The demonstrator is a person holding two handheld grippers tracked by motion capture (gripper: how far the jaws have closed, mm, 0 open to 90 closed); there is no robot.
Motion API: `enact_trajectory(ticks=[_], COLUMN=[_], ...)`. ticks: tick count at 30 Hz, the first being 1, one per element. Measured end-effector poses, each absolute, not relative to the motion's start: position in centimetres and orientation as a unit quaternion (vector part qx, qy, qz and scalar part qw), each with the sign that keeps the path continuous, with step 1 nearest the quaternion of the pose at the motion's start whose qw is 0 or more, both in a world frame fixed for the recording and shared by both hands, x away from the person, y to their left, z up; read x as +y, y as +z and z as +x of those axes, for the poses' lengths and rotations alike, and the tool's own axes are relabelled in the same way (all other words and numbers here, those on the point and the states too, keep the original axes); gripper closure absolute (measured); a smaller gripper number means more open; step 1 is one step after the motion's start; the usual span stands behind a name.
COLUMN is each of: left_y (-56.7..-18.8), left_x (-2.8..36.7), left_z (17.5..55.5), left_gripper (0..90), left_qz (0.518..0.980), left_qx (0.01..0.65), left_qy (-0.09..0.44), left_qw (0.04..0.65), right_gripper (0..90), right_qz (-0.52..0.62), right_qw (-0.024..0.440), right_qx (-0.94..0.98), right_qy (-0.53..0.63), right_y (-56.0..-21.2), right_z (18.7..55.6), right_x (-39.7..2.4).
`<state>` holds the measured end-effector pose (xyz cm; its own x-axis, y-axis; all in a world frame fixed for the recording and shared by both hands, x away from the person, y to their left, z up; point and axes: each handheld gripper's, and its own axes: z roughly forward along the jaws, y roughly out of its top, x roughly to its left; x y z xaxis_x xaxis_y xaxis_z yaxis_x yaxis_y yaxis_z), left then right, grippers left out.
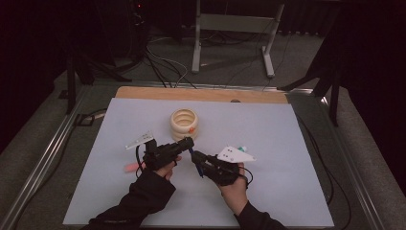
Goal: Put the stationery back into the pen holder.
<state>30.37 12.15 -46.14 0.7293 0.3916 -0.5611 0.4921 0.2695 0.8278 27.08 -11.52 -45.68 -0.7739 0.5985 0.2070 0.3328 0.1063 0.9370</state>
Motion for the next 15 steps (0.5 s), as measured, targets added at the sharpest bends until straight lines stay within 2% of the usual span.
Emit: enact_trajectory(ticks=[1, 3, 4, 9, 15], left_y=[-46.0, -45.8, -45.6, -44.9, -44.1], left_x=[12.1, 12.2, 12.2, 12.3, 12.7], left_z=[30.4, 30.4, 30.4, 30.5, 30.8], left_gripper=[81.0, 81.1, 81.1, 81.2, 81.2], left_qz=[0.605, 0.611, 0.612, 0.627, 0.633], left_qx=[0.363, 0.357, 0.355, 0.344, 0.341], left_qy=[-0.033, -0.023, -0.02, -0.002, 0.011], left_qw=[0.708, 0.706, 0.706, 0.699, 0.695], right_gripper=[68.7, 61.8, 55.1, 45.8, 35.8], right_qz=[0.318, 0.315, 0.315, 0.314, 0.331], right_qw=[0.117, 0.118, 0.125, 0.14, 0.134], right_qx=[0.732, 0.737, 0.736, 0.736, 0.729], right_qy=[0.591, 0.586, 0.586, 0.582, 0.584], right_y=[-45.7, -45.8, -45.8, -45.4, -45.1], right_z=[27.1, 27.2, 27.1, 26.9, 27.2], right_x=[-11.6, -11.5, -11.4, -11.4, -12.1])
